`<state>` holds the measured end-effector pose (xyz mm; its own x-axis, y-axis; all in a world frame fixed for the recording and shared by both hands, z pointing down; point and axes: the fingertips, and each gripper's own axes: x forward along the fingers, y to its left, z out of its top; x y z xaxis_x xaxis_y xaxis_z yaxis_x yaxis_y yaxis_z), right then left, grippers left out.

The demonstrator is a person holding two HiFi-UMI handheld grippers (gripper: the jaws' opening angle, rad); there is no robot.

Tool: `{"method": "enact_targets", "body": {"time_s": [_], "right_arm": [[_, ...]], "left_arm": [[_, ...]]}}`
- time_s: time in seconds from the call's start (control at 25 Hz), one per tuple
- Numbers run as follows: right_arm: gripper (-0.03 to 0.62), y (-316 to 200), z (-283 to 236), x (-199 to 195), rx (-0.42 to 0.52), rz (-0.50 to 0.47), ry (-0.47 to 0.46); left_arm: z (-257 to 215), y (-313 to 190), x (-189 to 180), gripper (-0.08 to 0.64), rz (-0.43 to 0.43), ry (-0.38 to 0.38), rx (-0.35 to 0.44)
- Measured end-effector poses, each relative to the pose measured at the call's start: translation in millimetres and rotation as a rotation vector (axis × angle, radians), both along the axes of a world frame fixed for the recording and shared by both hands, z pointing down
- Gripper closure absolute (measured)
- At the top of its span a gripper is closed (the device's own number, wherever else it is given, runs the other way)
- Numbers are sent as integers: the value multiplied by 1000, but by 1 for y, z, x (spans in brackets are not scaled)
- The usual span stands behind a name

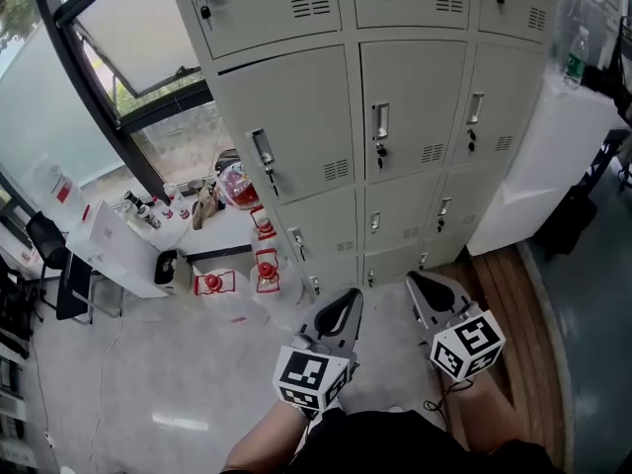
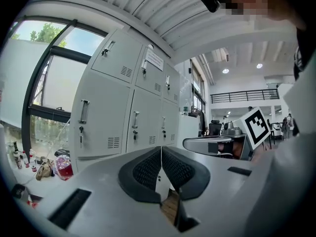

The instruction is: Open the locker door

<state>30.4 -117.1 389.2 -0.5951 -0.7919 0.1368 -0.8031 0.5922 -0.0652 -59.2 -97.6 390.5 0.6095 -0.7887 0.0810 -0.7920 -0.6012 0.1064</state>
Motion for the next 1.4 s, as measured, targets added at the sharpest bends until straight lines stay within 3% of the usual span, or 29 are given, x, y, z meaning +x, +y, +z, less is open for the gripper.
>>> {"method": "enact_targets", "body": {"time_s": [0.64,1.04,1.4], "right_arm": [[538,-56,6,-77,-12,118,27],[538,-78,-10,-92,31,196,42],[538,-101,-19,-89,51,193,38]], "left_arm": [[0,-67,-66,540,138,19,4],[-11,-80,-91,540,193,15,44],[-14,-92,-83,540,189,21,51]]}}
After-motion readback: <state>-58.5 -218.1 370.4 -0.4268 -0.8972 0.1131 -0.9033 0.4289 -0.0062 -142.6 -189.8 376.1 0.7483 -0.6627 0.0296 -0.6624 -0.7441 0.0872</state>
